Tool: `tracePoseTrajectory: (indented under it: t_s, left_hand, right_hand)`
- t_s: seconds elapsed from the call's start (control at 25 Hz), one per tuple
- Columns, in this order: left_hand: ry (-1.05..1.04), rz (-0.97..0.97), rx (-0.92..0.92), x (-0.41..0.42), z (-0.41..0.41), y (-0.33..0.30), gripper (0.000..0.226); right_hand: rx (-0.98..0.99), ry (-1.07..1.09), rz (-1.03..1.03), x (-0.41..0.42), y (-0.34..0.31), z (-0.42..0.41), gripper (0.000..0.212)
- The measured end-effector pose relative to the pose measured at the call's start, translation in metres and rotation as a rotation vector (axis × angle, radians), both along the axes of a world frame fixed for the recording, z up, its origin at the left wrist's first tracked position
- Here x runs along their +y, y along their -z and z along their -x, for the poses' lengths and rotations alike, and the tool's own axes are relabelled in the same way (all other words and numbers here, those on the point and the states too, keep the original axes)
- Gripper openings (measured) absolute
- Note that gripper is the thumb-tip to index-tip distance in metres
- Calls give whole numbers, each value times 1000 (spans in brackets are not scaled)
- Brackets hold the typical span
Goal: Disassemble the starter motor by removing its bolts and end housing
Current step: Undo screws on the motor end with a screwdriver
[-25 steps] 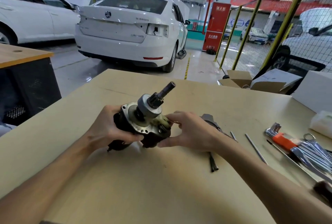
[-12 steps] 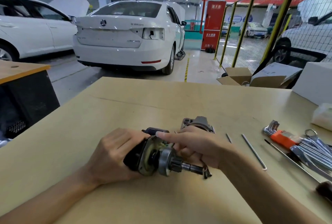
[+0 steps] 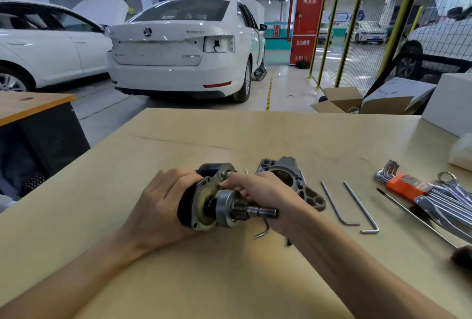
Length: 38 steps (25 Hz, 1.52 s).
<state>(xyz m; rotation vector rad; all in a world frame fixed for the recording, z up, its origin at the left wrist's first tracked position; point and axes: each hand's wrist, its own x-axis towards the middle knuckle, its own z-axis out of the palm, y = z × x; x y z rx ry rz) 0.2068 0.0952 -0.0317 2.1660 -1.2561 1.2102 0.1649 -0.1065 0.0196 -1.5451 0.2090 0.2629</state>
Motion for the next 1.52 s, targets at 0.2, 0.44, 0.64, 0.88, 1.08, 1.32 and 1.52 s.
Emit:
tracePoseTrajectory:
  t_s: [0.2, 0.44, 0.64, 0.88, 1.08, 1.32, 1.52]
  left_hand:
    - [74, 30, 536, 2, -7, -12, 46]
    - [208, 262, 787, -6, -9, -51, 37]
    - [88, 271, 815, -44, -30, -65, 31]
    - [158, 540, 949, -37, -35, -61, 35]
    - [90, 645, 981, -35, -35, -62, 38]
    - [8, 888, 1008, -30, -34, -67, 39]
    - [88, 1114, 1266, -16, -35, -80, 38]
  right_hand:
    - [-389, 97, 453, 6, 5, 2, 23]
    - [-680, 72, 619, 22, 4, 9, 17]
    - [-592, -77, 604, 13, -3, 8, 34]
    - [-514, 24, 487, 3, 15, 11, 33]
    - [-363, -142, 439, 19, 23, 21, 64]
    - [-94, -368, 80, 29, 16, 22, 44]
    - [-243, -345, -178, 30, 0, 26, 45]
